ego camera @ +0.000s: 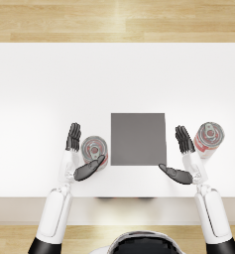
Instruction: Pick up the red can on the left and place it in the middle, then pick up the red can on the right and place it on top of the can in the middle
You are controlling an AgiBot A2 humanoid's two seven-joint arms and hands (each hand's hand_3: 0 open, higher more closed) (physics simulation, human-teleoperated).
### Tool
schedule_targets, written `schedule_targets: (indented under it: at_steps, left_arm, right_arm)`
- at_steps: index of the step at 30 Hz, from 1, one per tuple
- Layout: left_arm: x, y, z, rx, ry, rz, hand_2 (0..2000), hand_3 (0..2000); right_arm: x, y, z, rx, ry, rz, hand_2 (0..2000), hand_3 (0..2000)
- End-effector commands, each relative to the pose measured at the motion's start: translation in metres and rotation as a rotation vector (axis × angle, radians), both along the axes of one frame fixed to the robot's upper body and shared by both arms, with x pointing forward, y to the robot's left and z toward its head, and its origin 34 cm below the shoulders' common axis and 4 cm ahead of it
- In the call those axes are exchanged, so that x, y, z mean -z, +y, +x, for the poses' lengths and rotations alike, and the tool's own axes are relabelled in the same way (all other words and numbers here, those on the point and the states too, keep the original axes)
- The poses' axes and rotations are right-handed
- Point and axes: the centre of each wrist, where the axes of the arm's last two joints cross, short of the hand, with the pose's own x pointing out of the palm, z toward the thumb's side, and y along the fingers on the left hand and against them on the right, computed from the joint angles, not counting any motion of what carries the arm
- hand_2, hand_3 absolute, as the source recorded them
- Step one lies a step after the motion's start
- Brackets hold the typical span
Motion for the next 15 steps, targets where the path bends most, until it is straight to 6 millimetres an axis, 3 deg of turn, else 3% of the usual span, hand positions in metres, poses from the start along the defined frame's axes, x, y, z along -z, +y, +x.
schedule_targets:
  at_steps: [1, 15]
  left_arm:
    - [0.0, 0.0, 0.0, 0.0, 0.0, 0.0, 0, 0]
    - [0.0, 0.0, 0.0, 0.0, 0.0, 0.0, 0, 0]
  right_arm:
    - [0.0, 0.0, 0.0, 0.0, 0.0, 0.0, 0, 0]
    - [0.0, 0.0, 0.0, 0.0, 0.0, 0.0, 0, 0]
